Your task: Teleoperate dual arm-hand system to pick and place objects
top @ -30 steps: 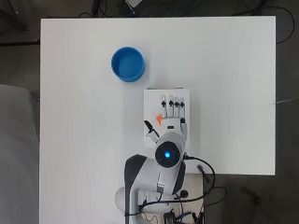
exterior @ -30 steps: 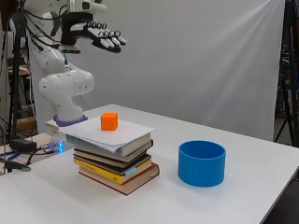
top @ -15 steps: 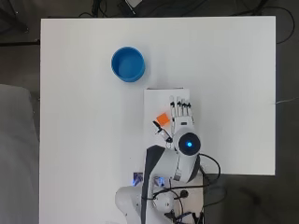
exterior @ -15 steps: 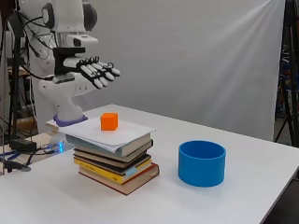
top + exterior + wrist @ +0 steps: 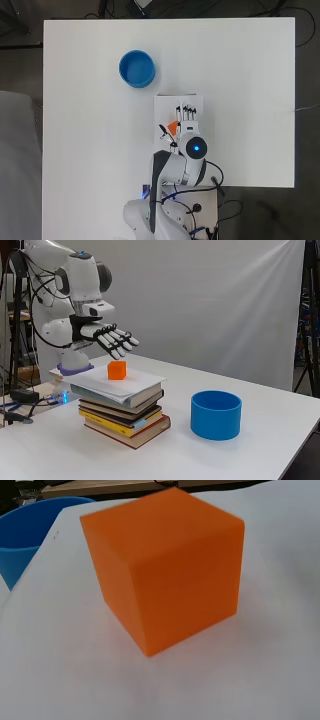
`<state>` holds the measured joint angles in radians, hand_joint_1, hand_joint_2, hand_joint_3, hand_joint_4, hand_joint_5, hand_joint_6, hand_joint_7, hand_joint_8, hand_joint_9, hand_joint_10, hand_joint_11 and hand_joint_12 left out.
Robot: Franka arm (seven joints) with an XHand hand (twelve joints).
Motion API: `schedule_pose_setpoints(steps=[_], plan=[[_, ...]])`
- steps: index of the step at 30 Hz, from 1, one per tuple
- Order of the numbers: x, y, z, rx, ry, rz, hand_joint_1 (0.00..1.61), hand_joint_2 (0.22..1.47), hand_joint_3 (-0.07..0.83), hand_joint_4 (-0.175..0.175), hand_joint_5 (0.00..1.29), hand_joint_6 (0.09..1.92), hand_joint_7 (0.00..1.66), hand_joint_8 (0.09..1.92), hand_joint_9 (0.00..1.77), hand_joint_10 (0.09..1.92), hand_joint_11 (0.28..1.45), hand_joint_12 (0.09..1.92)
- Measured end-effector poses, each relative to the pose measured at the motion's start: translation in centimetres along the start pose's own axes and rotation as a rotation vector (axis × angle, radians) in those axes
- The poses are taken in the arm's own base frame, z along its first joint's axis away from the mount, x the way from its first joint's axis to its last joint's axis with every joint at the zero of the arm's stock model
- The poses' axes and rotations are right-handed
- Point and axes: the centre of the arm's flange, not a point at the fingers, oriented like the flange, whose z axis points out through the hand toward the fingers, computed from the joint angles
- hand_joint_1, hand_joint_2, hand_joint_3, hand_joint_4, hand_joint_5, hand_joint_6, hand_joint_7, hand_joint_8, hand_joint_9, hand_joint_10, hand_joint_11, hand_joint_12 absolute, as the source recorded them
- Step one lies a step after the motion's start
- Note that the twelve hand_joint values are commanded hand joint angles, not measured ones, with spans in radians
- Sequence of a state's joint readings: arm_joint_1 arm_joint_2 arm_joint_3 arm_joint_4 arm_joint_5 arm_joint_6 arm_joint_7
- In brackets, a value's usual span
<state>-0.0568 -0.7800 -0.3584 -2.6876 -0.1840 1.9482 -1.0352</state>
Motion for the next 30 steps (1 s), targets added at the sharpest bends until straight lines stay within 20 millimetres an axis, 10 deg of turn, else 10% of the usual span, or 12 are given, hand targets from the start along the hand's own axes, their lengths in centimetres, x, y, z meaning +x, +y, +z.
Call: schedule_pose_setpoints(steps=[12, 14, 16, 19, 27, 30], plan=[[-1.2, -1.5, 4.5, 0.068, -0.022, -0.095, 0.21, 0.97, 0.006, 0.038, 0.19, 0.09, 0.29, 0.09, 0.49, 0.09, 0.52, 0.09], [-1.2, -1.1, 4.5, 0.079, -0.028, -0.084, 0.42, 1.08, 0.017, 0.078, 0.47, 0.09, 0.57, 0.09, 0.74, 0.09, 0.64, 0.09], [-1.4, -0.7, 4.9, 0.091, -0.029, -0.070, 0.69, 1.25, -0.005, 0.146, 0.58, 1.06, 0.56, 1.22, 0.73, 1.21, 0.70, 0.54], [-1.7, -0.1, 5.8, 0.104, -0.008, -0.068, 1.01, 1.35, 0.000, -0.029, 0.52, 1.49, 0.61, 1.73, 0.69, 1.80, 0.56, 1.12], [1.0, 2.7, -1.6, 0.029, 0.174, -0.195, 1.11, 1.35, -0.004, -0.120, 0.53, 1.49, 0.65, 1.79, 0.88, 1.92, 0.63, 1.72], [3.1, 3.8, -6.2, 0.008, 0.196, -0.207, 0.90, 1.30, -0.005, 0.121, 0.62, 1.51, 0.68, 1.91, 1.03, 1.92, 0.75, 1.89]])
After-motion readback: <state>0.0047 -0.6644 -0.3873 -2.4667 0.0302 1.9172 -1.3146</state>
